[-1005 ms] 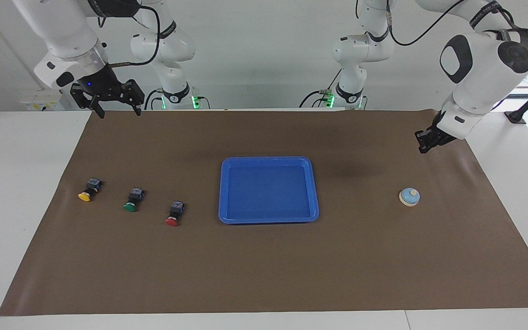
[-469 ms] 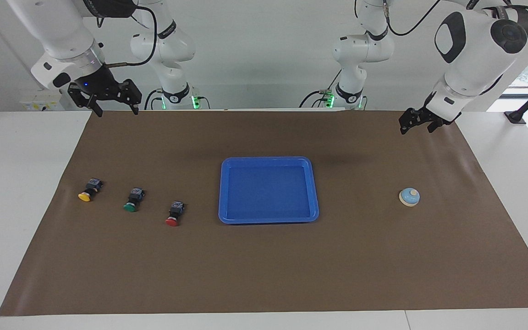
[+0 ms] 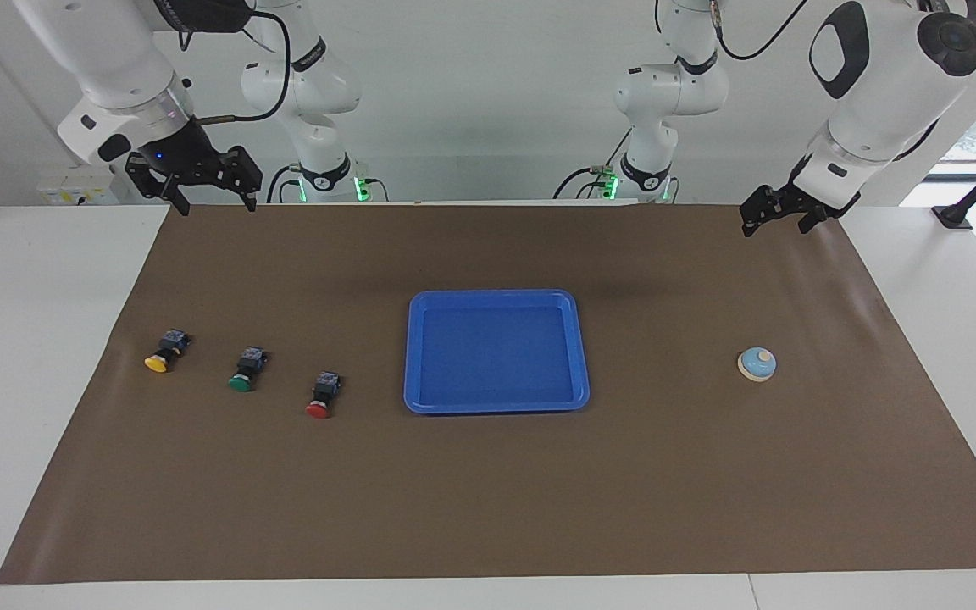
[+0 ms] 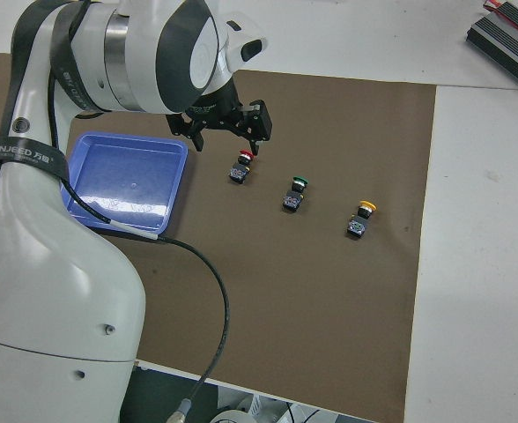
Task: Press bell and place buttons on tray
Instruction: 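Raise the left gripper off the bell and draw it back, then reach the right gripper to the red-capped button and grasp it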
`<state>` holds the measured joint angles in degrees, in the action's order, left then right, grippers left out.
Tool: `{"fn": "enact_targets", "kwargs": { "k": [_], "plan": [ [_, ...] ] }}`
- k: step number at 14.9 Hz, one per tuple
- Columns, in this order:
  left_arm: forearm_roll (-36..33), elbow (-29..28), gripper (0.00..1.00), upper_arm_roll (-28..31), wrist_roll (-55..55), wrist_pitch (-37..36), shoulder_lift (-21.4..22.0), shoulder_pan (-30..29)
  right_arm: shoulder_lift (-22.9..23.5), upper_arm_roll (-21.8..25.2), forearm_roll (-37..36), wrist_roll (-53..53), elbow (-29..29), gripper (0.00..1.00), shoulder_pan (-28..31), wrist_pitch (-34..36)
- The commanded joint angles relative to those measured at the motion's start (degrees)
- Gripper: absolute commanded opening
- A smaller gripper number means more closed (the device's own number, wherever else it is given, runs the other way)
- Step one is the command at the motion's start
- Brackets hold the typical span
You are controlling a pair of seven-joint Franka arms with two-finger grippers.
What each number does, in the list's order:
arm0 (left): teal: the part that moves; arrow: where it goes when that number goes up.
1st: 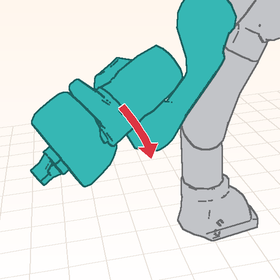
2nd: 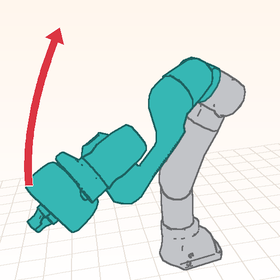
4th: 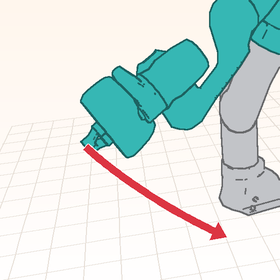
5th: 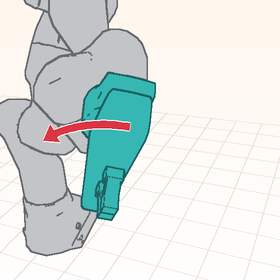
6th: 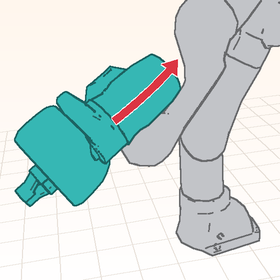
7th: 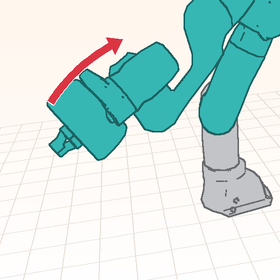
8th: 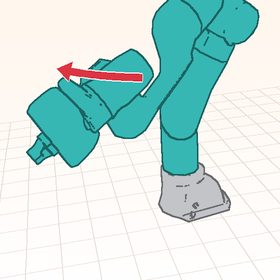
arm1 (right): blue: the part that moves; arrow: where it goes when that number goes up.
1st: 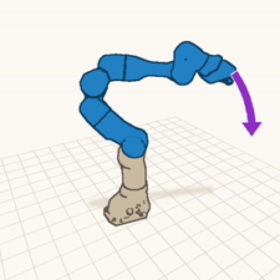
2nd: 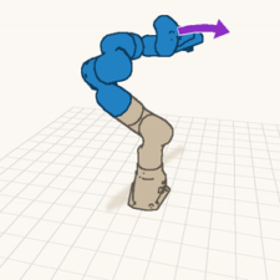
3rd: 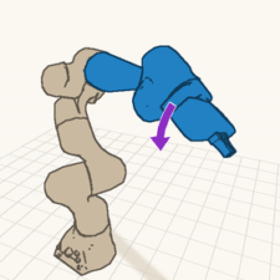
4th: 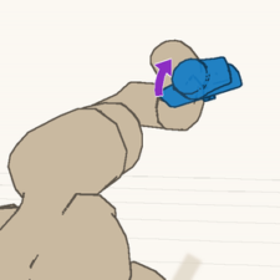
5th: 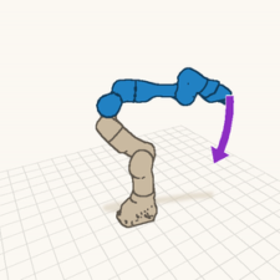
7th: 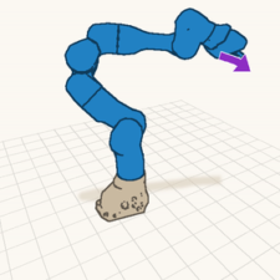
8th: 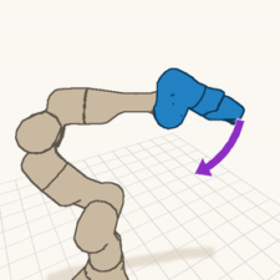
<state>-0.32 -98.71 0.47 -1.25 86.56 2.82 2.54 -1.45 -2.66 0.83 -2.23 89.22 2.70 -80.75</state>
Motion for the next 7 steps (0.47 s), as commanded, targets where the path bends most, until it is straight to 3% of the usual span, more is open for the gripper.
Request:
{"fn": "enact_targets", "kwargs": {
  "k": [1,4,7],
  "plan": [
    [0.49,0.45,1.00,0.50,-0.60,-0.43,0.00,-0.43,-1.18,-0.68,-0.12,-1.11,1.13,1.00,1.08,0.42],
    [0.58,-0.16,1.00,0.50,-0.60,0.18,0.09,-0.26,-2.32,-0.68,-0.21,0.81,4.02,1.00,0.29,-2.72],
    [0.84,0.01,1.00,0.50,-0.60,-0.16,-0.27,-0.61,-5.13,-1.47,-0.21,4.77,15.95,1.00,-0.07,-14.22]
  ]
}}
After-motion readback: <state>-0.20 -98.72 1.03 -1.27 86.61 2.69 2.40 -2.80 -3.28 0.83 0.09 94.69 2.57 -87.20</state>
